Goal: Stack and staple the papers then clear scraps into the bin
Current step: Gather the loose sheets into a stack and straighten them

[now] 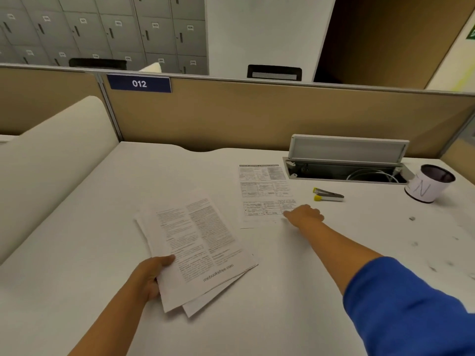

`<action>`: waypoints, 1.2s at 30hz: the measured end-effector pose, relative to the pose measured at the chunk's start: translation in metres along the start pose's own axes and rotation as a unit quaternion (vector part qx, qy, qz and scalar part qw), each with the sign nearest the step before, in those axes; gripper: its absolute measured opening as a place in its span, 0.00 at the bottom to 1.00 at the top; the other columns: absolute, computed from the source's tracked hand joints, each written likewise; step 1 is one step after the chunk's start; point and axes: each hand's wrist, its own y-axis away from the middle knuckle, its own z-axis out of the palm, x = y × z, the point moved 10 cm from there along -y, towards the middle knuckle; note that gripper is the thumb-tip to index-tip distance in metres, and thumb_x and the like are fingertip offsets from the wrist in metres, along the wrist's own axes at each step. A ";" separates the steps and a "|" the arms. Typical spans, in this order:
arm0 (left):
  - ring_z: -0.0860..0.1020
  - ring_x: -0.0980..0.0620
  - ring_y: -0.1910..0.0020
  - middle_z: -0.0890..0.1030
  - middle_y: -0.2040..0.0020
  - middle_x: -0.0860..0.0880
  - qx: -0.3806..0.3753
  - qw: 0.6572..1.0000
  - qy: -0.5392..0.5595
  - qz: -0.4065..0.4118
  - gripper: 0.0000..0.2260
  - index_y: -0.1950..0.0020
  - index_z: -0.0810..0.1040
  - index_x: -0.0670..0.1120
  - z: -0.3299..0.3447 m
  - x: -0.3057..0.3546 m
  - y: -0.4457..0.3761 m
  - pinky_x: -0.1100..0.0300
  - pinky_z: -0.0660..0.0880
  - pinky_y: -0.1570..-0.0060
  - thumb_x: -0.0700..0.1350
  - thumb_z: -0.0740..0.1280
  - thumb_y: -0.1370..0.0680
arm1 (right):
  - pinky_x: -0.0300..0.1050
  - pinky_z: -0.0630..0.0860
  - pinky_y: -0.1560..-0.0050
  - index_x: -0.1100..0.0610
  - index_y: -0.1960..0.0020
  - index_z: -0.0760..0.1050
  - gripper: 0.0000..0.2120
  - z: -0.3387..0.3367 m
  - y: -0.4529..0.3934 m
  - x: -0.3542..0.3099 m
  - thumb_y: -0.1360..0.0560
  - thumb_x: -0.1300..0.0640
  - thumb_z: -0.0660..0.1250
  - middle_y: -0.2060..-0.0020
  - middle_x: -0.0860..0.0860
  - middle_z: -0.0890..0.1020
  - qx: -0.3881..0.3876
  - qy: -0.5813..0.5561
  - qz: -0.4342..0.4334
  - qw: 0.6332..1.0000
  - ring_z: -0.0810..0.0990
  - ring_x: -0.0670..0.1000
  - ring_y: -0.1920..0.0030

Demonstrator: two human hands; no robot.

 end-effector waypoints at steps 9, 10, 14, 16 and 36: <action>0.79 0.37 0.50 0.80 0.50 0.37 -0.001 1.000 0.010 0.011 0.12 0.42 0.74 0.37 -0.005 -0.001 -0.009 0.38 0.73 0.45 0.32 0.65 0.25 | 0.45 0.79 0.61 0.65 0.39 0.71 0.25 0.023 -0.024 -0.025 0.32 0.57 0.73 0.45 0.57 0.80 -0.015 -0.114 0.000 0.993 0.80 0.55 0.52; 0.78 0.36 0.50 0.80 0.50 0.37 -0.003 1.000 0.011 0.010 0.12 0.42 0.74 0.38 -0.004 -0.001 -0.010 0.37 0.73 0.44 0.32 0.65 0.25 | 0.46 0.80 0.63 0.66 0.40 0.72 0.21 0.027 -0.025 -0.024 0.31 0.60 0.70 0.47 0.59 0.81 -0.022 -0.161 -0.003 0.987 0.81 0.57 0.55; 0.78 0.36 0.48 0.80 0.48 0.37 -0.008 1.000 0.015 0.020 0.12 0.42 0.74 0.38 -0.005 -0.001 -0.009 0.37 0.73 0.43 0.32 0.64 0.25 | 0.48 0.76 0.56 0.66 0.45 0.73 0.11 -0.002 -0.014 -0.032 0.25 0.62 0.61 0.47 0.62 0.80 0.072 -0.213 -0.077 0.971 0.80 0.62 0.48; 0.78 0.35 0.47 0.80 0.46 0.36 -0.010 0.999 0.016 0.028 0.13 0.41 0.73 0.38 -0.004 0.000 -0.008 0.38 0.73 0.44 0.32 0.64 0.25 | 0.48 0.78 0.61 0.65 0.48 0.73 0.07 -0.027 -0.001 -0.043 0.24 0.64 0.59 0.48 0.62 0.80 0.110 -0.257 -0.128 0.951 0.81 0.62 0.51; 0.80 0.37 0.52 0.82 0.53 0.36 -0.051 0.990 -0.127 0.024 0.11 0.47 0.79 0.36 0.051 -0.030 0.021 0.44 0.78 0.51 0.36 0.70 0.28 | 0.33 0.78 0.72 0.60 0.48 0.75 0.06 0.037 0.161 0.038 0.24 0.66 0.62 0.54 0.53 0.80 -0.051 -0.507 -0.117 0.852 0.79 0.50 0.62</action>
